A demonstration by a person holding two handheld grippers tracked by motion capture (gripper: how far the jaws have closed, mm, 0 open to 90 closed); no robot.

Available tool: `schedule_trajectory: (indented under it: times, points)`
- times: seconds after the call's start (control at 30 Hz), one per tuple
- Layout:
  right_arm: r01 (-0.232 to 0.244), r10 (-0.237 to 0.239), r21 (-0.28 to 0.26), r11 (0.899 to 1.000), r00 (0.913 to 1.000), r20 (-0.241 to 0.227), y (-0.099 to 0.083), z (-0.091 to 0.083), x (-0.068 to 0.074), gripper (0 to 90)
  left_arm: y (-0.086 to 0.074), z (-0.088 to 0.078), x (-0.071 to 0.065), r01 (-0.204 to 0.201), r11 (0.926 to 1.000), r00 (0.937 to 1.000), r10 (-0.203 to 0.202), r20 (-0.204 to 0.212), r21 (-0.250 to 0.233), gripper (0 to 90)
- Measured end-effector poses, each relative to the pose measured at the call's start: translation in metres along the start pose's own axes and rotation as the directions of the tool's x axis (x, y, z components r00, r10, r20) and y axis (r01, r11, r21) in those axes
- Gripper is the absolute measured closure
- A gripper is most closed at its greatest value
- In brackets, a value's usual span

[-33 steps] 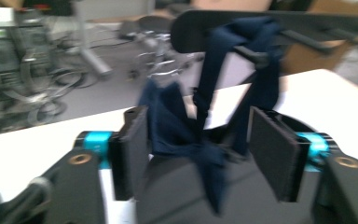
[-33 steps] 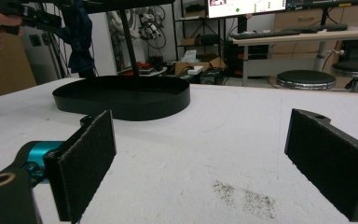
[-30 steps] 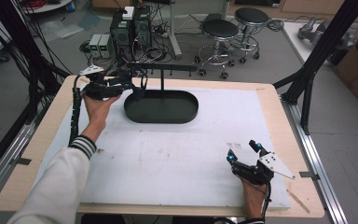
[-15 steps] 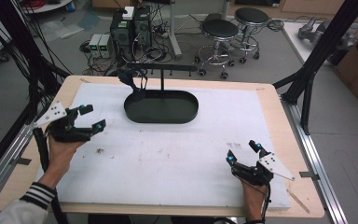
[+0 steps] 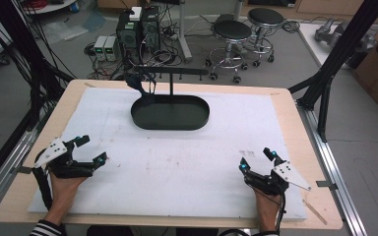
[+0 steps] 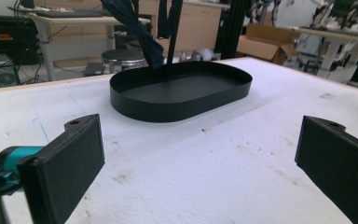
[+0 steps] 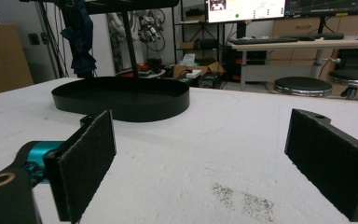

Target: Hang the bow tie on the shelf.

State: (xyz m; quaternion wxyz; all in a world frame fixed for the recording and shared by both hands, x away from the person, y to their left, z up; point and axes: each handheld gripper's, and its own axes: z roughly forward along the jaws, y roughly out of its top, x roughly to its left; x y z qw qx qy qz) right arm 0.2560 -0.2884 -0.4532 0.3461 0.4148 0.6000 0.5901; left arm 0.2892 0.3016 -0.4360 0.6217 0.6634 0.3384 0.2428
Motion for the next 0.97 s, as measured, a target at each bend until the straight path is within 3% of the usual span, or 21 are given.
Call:
schedule_trajectory:
  times: [0.2,0.97]
  points:
    - [0.018,-0.018,-0.008,1.0,0.9998,-0.001,0.0,0.0,0.0,7.6,-0.01,-0.001,-0.004,-0.032,0.9994,0.9995,0.032,0.001,0.012,1.7]
    - [0.018,-0.018,-0.017,1.0,0.9998,-0.001,-0.001,-0.001,0.001,7.7,-0.017,-0.005,-0.002,-0.011,0.9993,0.9999,0.011,-0.004,-0.036,1.7]
